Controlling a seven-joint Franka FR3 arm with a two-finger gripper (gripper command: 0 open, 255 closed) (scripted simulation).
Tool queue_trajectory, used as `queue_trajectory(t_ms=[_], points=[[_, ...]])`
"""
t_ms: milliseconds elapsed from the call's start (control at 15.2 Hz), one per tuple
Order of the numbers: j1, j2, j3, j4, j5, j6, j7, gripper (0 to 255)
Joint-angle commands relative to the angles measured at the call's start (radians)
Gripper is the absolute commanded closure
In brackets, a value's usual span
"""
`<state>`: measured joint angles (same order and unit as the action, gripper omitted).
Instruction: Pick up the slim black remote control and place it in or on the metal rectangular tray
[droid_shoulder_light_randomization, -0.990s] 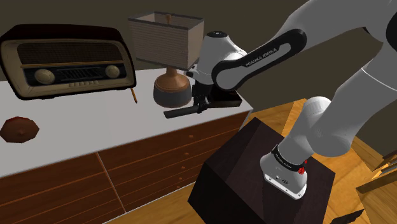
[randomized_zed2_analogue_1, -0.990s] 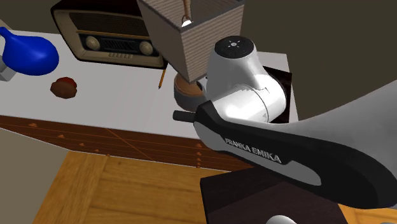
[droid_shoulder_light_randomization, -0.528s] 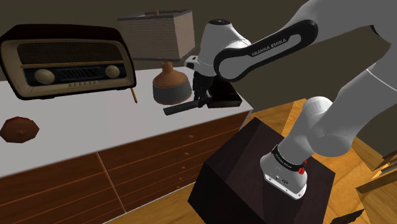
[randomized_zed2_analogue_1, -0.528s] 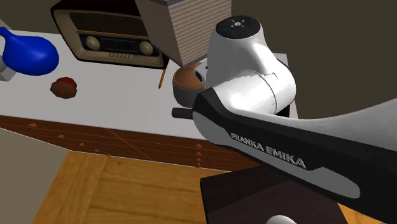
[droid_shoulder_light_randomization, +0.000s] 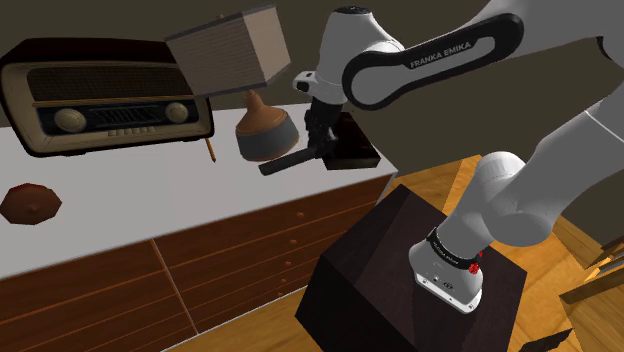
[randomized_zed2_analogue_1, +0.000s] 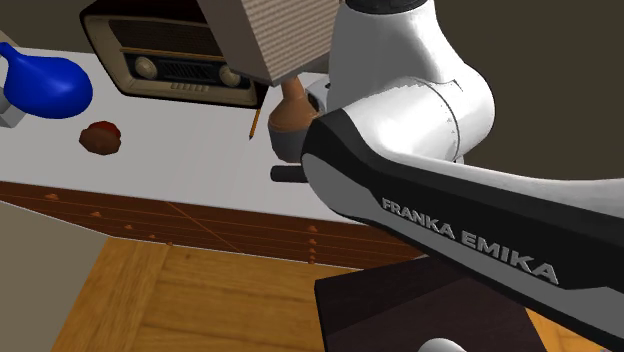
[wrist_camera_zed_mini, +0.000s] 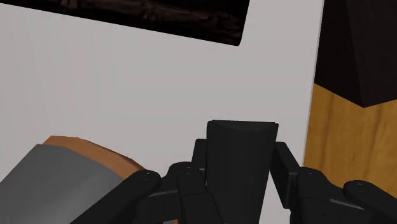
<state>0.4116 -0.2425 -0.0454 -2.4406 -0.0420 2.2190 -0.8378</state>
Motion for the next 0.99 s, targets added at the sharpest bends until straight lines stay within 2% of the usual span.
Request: queue_trajectory(t_ms=[0,264,924], points=[[0.0,-0.014,0.001,0.018,0.001,-0.03,0.0,255],[0.0,-0.035,0.002,0.046,0.001,-0.078,0.0,255],[-0.115,-0.07,-0.17,0.004,-0.055,-0.062,-0.248,255]])
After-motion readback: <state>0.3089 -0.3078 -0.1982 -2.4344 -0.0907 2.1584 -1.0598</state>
